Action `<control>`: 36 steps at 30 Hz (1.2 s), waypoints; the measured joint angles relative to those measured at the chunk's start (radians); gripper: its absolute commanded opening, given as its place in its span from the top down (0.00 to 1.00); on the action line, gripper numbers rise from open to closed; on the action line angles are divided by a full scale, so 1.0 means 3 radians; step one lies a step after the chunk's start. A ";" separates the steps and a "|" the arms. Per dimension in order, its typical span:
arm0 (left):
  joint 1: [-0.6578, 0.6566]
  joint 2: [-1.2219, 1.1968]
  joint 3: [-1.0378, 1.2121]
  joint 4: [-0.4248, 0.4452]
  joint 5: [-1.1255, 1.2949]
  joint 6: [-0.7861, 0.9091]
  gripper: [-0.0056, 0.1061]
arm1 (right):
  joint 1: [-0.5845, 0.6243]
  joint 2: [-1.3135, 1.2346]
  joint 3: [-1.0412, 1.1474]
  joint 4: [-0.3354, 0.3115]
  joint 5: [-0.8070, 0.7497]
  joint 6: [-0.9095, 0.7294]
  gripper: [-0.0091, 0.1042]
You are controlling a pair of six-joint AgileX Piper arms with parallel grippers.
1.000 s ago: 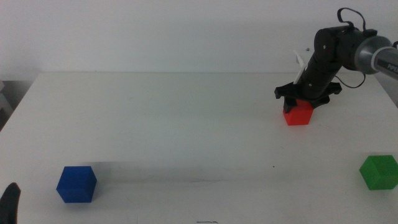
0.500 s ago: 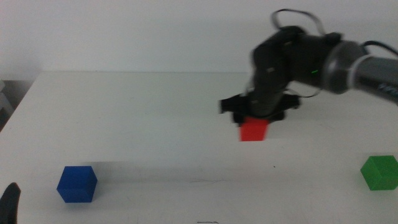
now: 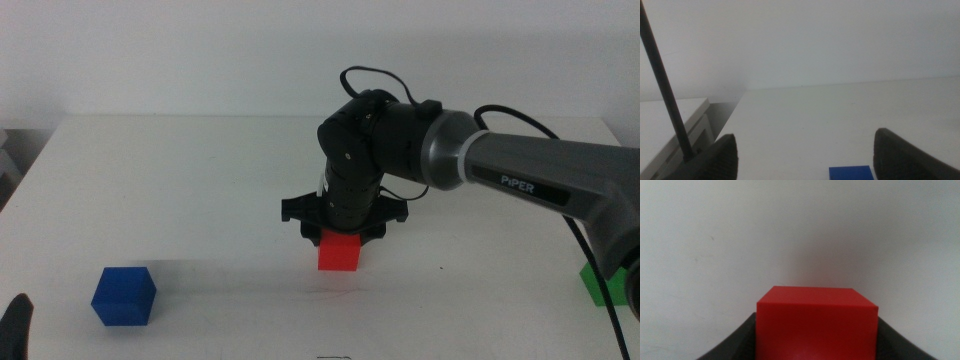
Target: Stack red cubes first, then green, then blue cubes in a specific spot.
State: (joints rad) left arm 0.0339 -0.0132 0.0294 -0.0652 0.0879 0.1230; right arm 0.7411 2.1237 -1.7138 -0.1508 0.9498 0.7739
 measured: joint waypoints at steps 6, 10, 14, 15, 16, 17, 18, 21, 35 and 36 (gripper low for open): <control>0.0000 0.0000 0.0000 0.0000 0.0000 0.0000 0.13 | 0.0004 0.0060 0.0000 0.0027 0.0043 0.0014 0.93; 0.0000 0.0000 0.0000 0.0000 0.0000 0.0000 0.13 | 0.0022 0.0060 0.0000 0.0009 0.0110 0.0065 0.93; 0.0000 0.0000 0.0000 0.0000 0.0000 0.0000 0.13 | 0.0066 0.0060 0.0000 -0.0037 0.0113 0.0143 0.93; 0.0000 0.0000 0.0000 0.0000 0.0000 0.0000 0.13 | 0.0082 0.0060 0.0000 -0.0069 0.0116 0.0161 0.93; 0.0000 0.0000 0.0000 0.0000 0.0000 0.0000 0.13 | 0.0107 0.0060 0.0000 -0.0111 0.0120 0.0193 0.93; 0.0000 0.0000 0.0000 0.0000 0.0000 0.0000 0.13 | 0.0134 0.0060 0.0000 -0.0143 0.0120 0.0228 0.93; 0.0000 0.0000 0.0000 0.0000 0.0000 0.0000 0.13 | 0.0152 0.0060 0.0000 -0.0153 0.0120 0.0259 0.93; 0.0000 0.0000 0.0000 0.0000 0.0000 0.0000 0.13 | 0.0197 0.0060 0.0000 -0.0196 0.0120 0.0342 0.93; 0.0000 0.0000 0.0000 0.0000 0.0000 0.0000 0.13 | 0.0204 0.0154 -0.0024 -0.0261 0.0171 0.0401 0.80; 0.0000 0.0000 0.0000 0.0000 0.0000 0.0000 0.13 | 0.0204 0.0155 -0.0026 -0.0261 0.0171 0.0408 0.62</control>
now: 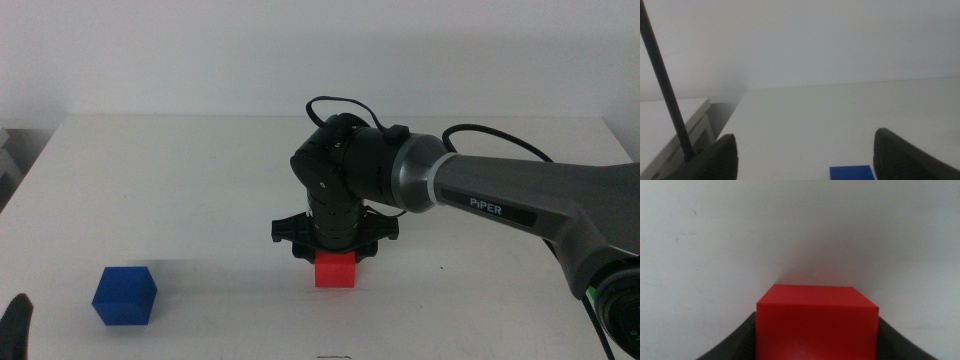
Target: Stack red cubes first, then green, then blue cubes in a specific spot.
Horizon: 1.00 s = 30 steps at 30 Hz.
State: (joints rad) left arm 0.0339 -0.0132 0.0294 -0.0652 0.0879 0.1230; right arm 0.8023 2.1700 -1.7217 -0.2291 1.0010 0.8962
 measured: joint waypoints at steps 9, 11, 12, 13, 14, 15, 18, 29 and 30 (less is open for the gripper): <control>0.0000 0.0000 0.0000 0.0000 0.0000 0.0000 0.13 | 0.0000 0.0041 0.0000 0.0024 0.0024 0.0001 0.09; 0.0000 0.0000 0.0000 0.0000 0.0000 0.0000 0.13 | 0.0000 0.0033 0.0000 0.0054 0.0024 0.0001 0.09; 0.0000 0.0000 0.0000 0.0000 0.0000 0.0000 0.13 | 0.0003 0.0025 0.0000 0.0063 0.0027 0.0001 0.09; 0.0000 0.0000 0.0000 0.0000 0.0000 0.0000 0.13 | 0.0007 0.0012 0.0000 0.0067 0.0030 0.0001 0.09; 0.0000 0.0000 0.0000 0.0000 0.0000 0.0000 0.13 | 0.0007 -0.0003 0.0000 0.0064 0.0049 0.0001 0.09; 0.0000 0.0000 0.0000 0.0000 0.0000 0.0000 0.13 | 0.0007 -0.0017 0.0000 0.0064 0.0073 0.0001 0.09; 0.0000 0.0000 0.0000 0.0000 0.0000 0.0000 0.13 | 0.0018 -0.0064 0.0000 0.0045 0.0139 0.0001 0.09; 0.0000 0.0000 0.0000 0.0000 0.0000 0.0000 0.13 | 0.0100 -0.0348 0.0000 0.0045 0.0239 0.0001 0.09; 0.0000 0.0000 0.0000 0.0000 0.0000 0.0000 0.13 | 0.0102 -0.0413 -0.0006 0.0041 0.0274 0.0001 0.09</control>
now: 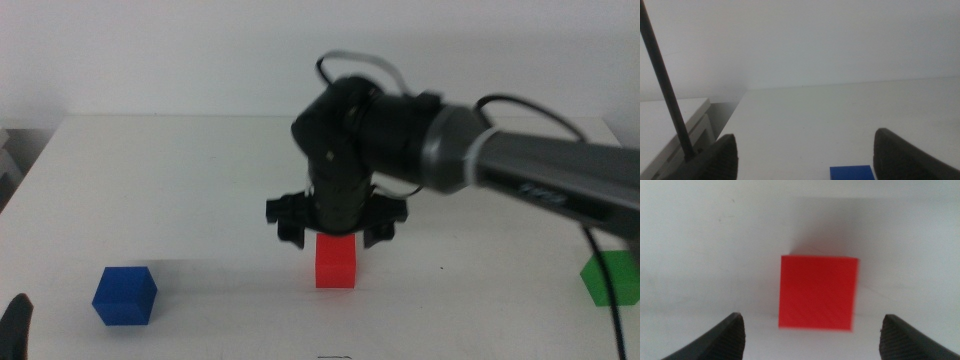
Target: Stack red cubes first, then green, then blue cubes in a specific spot.
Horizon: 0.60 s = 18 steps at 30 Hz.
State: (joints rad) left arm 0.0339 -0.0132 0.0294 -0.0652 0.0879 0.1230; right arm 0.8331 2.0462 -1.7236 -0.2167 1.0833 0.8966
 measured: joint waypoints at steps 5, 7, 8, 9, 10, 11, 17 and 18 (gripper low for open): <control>0.0000 0.0000 0.0000 0.0000 0.0000 0.0000 0.13 | 0.0007 -0.0374 -0.0053 -0.0138 0.0390 -0.0148 0.09; 0.0000 0.0000 0.0000 0.0000 0.0000 0.0000 0.13 | -0.0070 -0.0551 -0.0043 -0.0139 0.0437 -0.0357 0.09; 0.0000 0.0000 0.0000 0.0000 0.0000 0.0000 0.13 | -0.0144 -0.0662 0.0000 -0.0136 0.0437 -0.0514 0.09; 0.0000 0.0000 0.0000 0.0000 0.0000 0.0000 0.13 | -0.0215 -0.0762 0.0058 -0.0132 0.0434 -0.0652 0.09; 0.0000 0.0000 0.0000 0.0000 0.0000 0.0000 0.13 | -0.0319 -0.0892 0.0162 -0.0129 0.0434 -0.0824 0.09; 0.0000 0.0000 0.0000 0.0000 0.0000 0.0000 0.13 | -0.0438 -0.1028 0.0294 -0.0125 0.0440 -0.0986 0.09; 0.0000 0.0000 0.0000 0.0000 0.0000 0.0000 0.13 | -0.1329 -0.1818 0.1125 0.0068 0.0489 -0.1652 0.09; 0.0000 0.0000 0.0000 0.0000 0.0000 0.0000 0.13 | -0.1471 -0.1907 0.1219 0.0112 0.0489 -0.1737 0.09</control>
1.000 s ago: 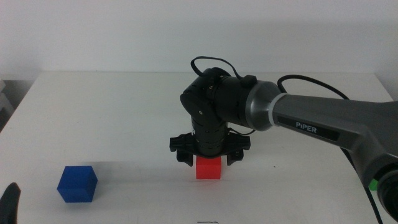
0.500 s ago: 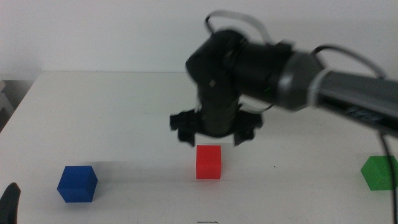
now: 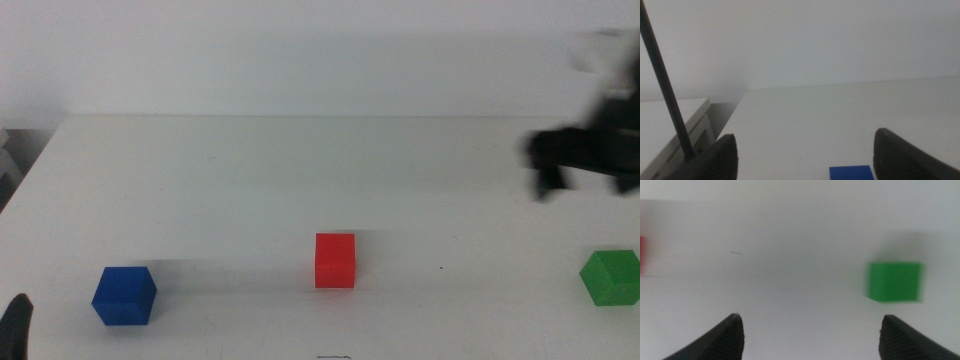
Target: Stack red cubes first, then green, then blue cubes in a specific spot.
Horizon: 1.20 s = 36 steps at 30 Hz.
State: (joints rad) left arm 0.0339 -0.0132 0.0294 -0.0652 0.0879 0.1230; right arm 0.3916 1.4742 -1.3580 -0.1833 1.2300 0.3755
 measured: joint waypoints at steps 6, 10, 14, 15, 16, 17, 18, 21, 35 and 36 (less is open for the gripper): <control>0.0000 0.0000 0.0000 0.0000 0.0000 0.0000 0.13 | -0.0809 -0.0238 0.0488 0.0203 -0.0069 -0.0710 0.09; 0.0000 0.0000 0.0000 0.0000 0.0000 0.0000 0.13 | -0.1137 -0.0228 0.0695 0.0307 -0.0244 -0.1124 0.09; 0.0000 0.0000 0.0000 0.0000 0.0000 0.0000 0.13 | -0.1429 -0.0193 0.0828 0.0331 -0.0356 -0.1350 0.09; 0.0000 0.0000 0.0000 0.0000 0.0000 0.0000 0.13 | -0.1489 -0.0168 0.0835 0.0339 -0.0363 -0.1388 0.09; 0.0000 0.0000 0.0000 0.0000 0.0000 0.0000 0.13 | -0.1538 -0.0131 0.0839 0.0348 -0.0379 -0.1418 0.09; 0.0000 0.0000 0.0000 0.0000 0.0000 0.0000 0.13 | -0.1575 -0.0087 0.0841 0.0364 -0.0398 -0.1453 0.09; 0.0000 0.0000 0.0000 0.0000 0.0000 0.0000 0.13 | -0.1597 -0.0048 0.0841 0.0375 -0.0414 -0.1482 0.09; 0.0000 0.0000 0.0000 0.0000 0.0000 0.0000 0.13 | -0.1624 0.0086 0.0841 0.0418 -0.0497 -0.1563 0.09; 0.0000 0.0000 0.0000 0.0000 0.0000 0.0000 0.13 | -0.1626 0.0753 0.0841 0.0450 -0.1017 -0.1631 0.10; 0.0000 0.0000 0.0000 0.0000 0.0000 0.0000 0.13 | -0.1626 0.0793 0.0841 0.0450 -0.1046 -0.1631 0.10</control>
State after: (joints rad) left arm 0.0339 -0.0132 0.0294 -0.0652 0.0879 0.1230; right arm -0.0963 1.7121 -1.1058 -0.0481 0.9163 -0.1138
